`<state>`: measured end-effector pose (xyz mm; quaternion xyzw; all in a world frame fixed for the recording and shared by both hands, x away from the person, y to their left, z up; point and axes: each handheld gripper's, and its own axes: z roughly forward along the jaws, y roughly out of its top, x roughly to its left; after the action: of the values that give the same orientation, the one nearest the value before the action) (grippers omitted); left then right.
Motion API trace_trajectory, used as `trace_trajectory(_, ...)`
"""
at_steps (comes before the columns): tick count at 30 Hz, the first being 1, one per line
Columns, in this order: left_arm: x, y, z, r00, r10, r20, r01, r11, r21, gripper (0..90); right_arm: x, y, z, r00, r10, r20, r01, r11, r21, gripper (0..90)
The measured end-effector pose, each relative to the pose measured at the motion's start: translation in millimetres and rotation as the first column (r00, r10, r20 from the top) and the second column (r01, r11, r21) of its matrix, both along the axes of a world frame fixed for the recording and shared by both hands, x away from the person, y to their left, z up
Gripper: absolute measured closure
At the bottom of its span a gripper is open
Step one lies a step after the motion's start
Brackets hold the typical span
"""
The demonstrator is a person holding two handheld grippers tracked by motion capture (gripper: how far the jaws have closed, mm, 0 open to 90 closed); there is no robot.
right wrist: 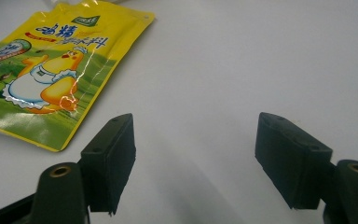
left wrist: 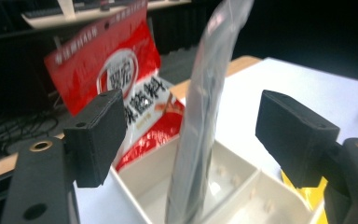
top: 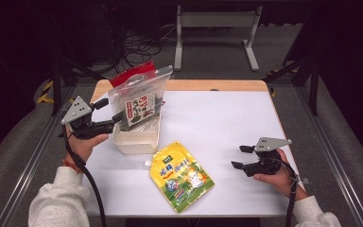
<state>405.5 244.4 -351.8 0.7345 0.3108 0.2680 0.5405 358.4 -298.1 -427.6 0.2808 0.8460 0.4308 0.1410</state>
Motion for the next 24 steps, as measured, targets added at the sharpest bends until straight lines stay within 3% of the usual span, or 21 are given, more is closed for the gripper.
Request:
trace_trajectory(2,-6.8,0.8,-4.6,0.9999,-0.002,-0.012,0.002,0.9998,0.021,22.5,0.2,0.3,-0.4,1.0000,0.000,0.000,0.000,1.0000,-0.004,28.6)
trace_trajectory(5,-19.2,2.6,-9.4,0.9999,-0.004,-0.016,0.004,1.0000,0.001,20.5,0.8,1.2,-1.1,1.0000,0.000,-0.005,0.000,1.0000,-0.007,28.6)
trace_trajectory(7,-35.4,2.9,-10.1,0.9999,0.013,-0.004,-0.013,0.9995,0.030,19.3,0.4,2.5,-0.8,1.0000,0.003,-0.005,-0.003,1.0000,-0.008,28.8)
trace_trajectory(10,-53.0,3.0,-11.8,1.0000,0.002,-0.002,-0.002,0.9997,0.024,19.3,0.3,3.8,-1.5,1.0000,0.006,-0.005,-0.006,0.9999,-0.013,28.9)
trace_trajectory(14,-75.2,-0.6,-22.5,0.9978,-0.046,-0.048,0.046,0.9989,-0.009,19.1,-0.1,5.4,-1.6,0.9999,0.009,-0.007,-0.009,0.9999,-0.014,29.2)
trace_trajectory(15,-80.6,-3.3,-29.5,0.9947,-0.070,-0.075,0.068,0.9973,-0.028,19.0,-0.3,5.9,-1.4,0.9999,0.012,-0.007,-0.012,0.9999,-0.013,29.3)
trace_trajectory(17,-87.6,-9.5,-42.9,0.9867,-0.105,-0.124,0.103,0.9944,-0.024,18.9,-1.4,7.9,-1.3,0.9998,0.017,-0.007,-0.017,0.9997,-0.015,29.8)
trace_trajectory(18,-90.4,-13.9,-49.9,0.9813,-0.113,-0.156,0.114,0.9935,0.000,18.9,-2.1,9.5,-1.6,0.9997,0.022,-0.011,-0.022,0.9996,-0.017,29.8)
trace_trajectory(19,-90.4,-13.9,-49.9,0.9813,-0.113,-0.156,0.114,0.9935,0.000,18.6,-2.1,9.5,-1.6,0.9997,0.022,-0.011,-0.022,0.9996,-0.017,29.8)
trace_trajectory(20,-92.8,-18.3,-56.4,0.9771,-0.117,-0.178,0.124,0.9920,0.027,18.5,-3.6,12.7,-2.1,0.9994,0.031,-0.014,-0.031,0.9992,-0.023,30.3)
trace_trajectory(21,-94.9,-21.8,-62.6,0.9708,-0.127,-0.203,0.137,0.9899,0.035,18.5,-3.6,12.7,-2.1,0.9994,0.031,-0.014,-0.031,0.9992,-0.023,30.3)
trace_trajectory(22,-96.3,-25.8,-69.6,0.9598,-0.147,-0.239,0.162,0.9857,0.045,18.6,-5.8,17.4,-2.5,0.9988,0.044,-0.020,-0.045,0.9986,-0.027,30.6)
trace_trajectory(23,-97.4,-30.0,-77.8,0.9437,-0.169,-0.284,0.189,0.9811,0.043,18.8,-6.7,19.3,-2.7,0.9986,0.049,-0.022,-0.049,0.9984,-0.027,30.9)
trace_trajectory(24,-97.4,-30.0,-77.8,0.9437,-0.169,-0.284,0.189,0.9811,0.043,18.8,-6.7,19.3,-2.7,0.9986,0.049,-0.022,-0.049,0.9984,-0.027,30.9)
